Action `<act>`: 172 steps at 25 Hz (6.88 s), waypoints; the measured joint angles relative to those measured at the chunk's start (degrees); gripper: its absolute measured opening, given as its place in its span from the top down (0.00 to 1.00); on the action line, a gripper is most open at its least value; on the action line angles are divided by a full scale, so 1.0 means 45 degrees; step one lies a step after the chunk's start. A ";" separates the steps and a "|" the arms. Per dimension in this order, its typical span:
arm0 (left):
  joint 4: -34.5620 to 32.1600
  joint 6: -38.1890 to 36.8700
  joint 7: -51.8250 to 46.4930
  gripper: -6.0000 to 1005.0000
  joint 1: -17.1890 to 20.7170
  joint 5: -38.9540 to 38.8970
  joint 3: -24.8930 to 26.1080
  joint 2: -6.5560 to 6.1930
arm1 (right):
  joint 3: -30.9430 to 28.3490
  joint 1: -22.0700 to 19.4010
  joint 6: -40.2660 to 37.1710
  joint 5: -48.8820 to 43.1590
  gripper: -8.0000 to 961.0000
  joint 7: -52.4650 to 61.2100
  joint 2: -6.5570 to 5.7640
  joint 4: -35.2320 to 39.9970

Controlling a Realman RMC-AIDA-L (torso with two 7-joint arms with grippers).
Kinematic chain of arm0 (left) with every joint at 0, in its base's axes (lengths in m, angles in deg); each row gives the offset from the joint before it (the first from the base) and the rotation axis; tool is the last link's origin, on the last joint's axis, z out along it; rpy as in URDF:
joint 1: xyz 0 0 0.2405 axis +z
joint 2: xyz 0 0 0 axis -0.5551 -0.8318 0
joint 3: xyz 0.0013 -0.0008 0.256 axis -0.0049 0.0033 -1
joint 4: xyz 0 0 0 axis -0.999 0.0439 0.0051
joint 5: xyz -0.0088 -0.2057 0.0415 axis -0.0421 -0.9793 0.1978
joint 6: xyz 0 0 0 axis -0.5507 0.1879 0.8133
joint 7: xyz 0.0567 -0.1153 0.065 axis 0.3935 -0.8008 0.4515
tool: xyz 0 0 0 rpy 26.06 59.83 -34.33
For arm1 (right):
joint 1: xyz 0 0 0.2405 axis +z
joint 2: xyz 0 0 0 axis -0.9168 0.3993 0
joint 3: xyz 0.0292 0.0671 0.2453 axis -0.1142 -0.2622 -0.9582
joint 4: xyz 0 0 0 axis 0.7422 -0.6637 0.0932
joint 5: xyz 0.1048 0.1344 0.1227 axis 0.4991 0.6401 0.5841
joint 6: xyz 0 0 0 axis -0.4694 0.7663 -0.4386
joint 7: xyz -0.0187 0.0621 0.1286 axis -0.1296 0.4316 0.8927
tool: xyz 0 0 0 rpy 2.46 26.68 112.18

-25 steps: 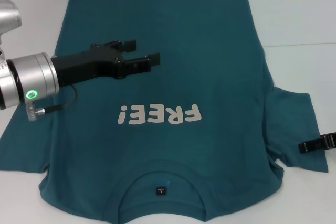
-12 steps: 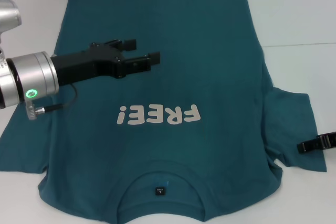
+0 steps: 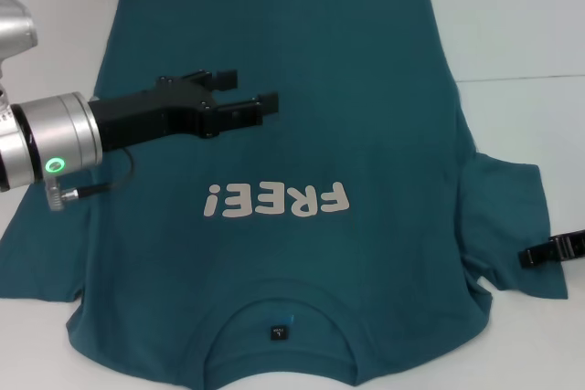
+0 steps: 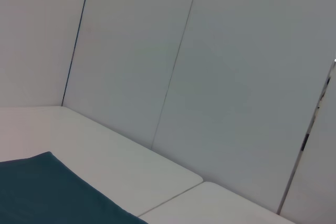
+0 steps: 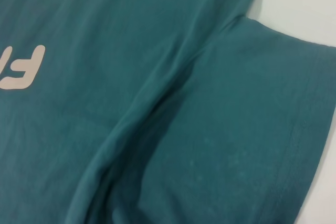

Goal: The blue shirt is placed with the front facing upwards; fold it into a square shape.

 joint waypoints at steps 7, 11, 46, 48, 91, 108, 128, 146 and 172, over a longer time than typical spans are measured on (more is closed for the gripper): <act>0.0027 -0.0019 0.0014 0.13 0.0046 -0.0154 0.0000 0.0007 | 0.0016 0.0071 -0.0143 -0.0039 0.49 0.0004 0.0021 -0.0022; 0.0048 -0.0020 0.0054 0.13 0.0068 -0.0157 0.0000 0.0015 | 0.0039 0.0070 -0.0342 -0.0075 0.56 0.0099 0.0044 0.0072; 0.0039 -0.0020 0.0078 0.13 0.0069 -0.0312 0.0000 0.0046 | -0.0107 0.0036 0.1158 -0.1404 0.95 0.0260 -0.0301 0.0515; 0.0023 -0.0020 0.0052 0.13 0.0070 -0.0312 0.0000 0.0046 | -0.0062 0.0074 0.1485 -0.1407 0.95 0.0222 -0.0320 0.0368; 0.0052 0.0001 -0.0020 0.13 0.0151 -0.0311 0.0000 0.0084 | 0.1121 0.1831 0.1507 -0.1001 0.95 -0.0208 0.0332 0.1091; 0.0021 0.0022 0.0036 0.13 0.0158 -0.0311 0.0000 0.0075 | 0.3031 0.2580 0.1943 0.0200 0.95 -0.0014 0.0374 -0.0037; 0.0054 0.0138 0.0080 0.13 0.0150 -0.0311 0.0001 0.0080 | 0.3642 0.3174 0.2983 0.0241 0.94 -0.0070 0.0393 -0.1028; 0.0074 0.0136 0.0129 0.13 0.0171 -0.0311 0.0000 0.0085 | 0.3662 0.3548 0.3184 0.0352 0.94 -0.0115 0.0432 -0.1699; 0.0084 0.0136 0.0216 0.13 0.0354 -0.0630 0.0000 0.0104 | 0.3541 0.3137 0.3727 0.1838 0.52 -0.0295 0.0293 -0.1169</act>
